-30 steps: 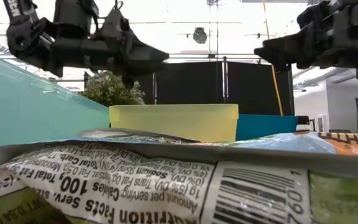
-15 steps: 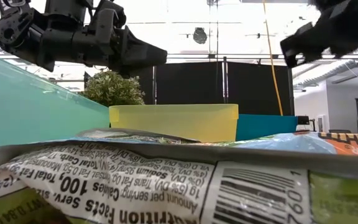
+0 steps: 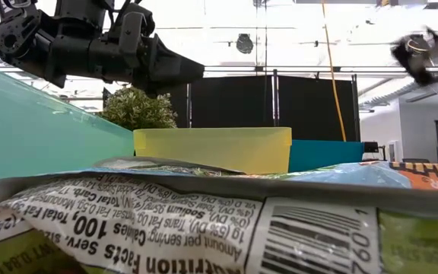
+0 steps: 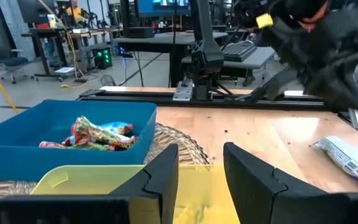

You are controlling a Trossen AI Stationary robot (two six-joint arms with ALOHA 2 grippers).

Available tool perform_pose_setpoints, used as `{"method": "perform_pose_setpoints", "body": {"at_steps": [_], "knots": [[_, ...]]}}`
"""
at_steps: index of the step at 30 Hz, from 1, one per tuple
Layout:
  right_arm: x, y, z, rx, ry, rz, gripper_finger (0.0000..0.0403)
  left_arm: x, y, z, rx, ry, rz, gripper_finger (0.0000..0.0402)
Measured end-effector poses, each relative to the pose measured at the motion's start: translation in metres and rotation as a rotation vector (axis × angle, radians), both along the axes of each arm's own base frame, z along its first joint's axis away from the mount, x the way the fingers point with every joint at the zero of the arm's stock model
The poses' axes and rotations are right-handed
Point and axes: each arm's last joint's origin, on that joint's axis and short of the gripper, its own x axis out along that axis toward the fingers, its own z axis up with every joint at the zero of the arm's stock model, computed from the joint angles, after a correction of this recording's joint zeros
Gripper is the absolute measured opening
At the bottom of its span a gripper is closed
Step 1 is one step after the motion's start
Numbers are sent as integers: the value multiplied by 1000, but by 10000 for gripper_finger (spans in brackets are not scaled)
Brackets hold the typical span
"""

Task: Pick and place Granola Bars by type
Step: Put the blue granola bar into the yellow bin

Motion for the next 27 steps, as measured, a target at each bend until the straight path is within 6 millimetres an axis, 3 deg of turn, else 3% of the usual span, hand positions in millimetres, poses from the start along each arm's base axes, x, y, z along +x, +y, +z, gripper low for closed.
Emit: {"method": "perform_pose_setpoints", "body": {"at_steps": [5,9,19,27], "knots": [[7,12,-33,107,205,-82,0,0,0,-1,-15,13,0,131],[10,23,-48,217,296,-73,0,0,0,-1,-19,14,0,131],[10,27,-53,304,364,-95,0,0,0,-1,-21,14,0,132],[7,23,-65,242,456,-151,0,0,0,-2,-21,16,0,132]]}}
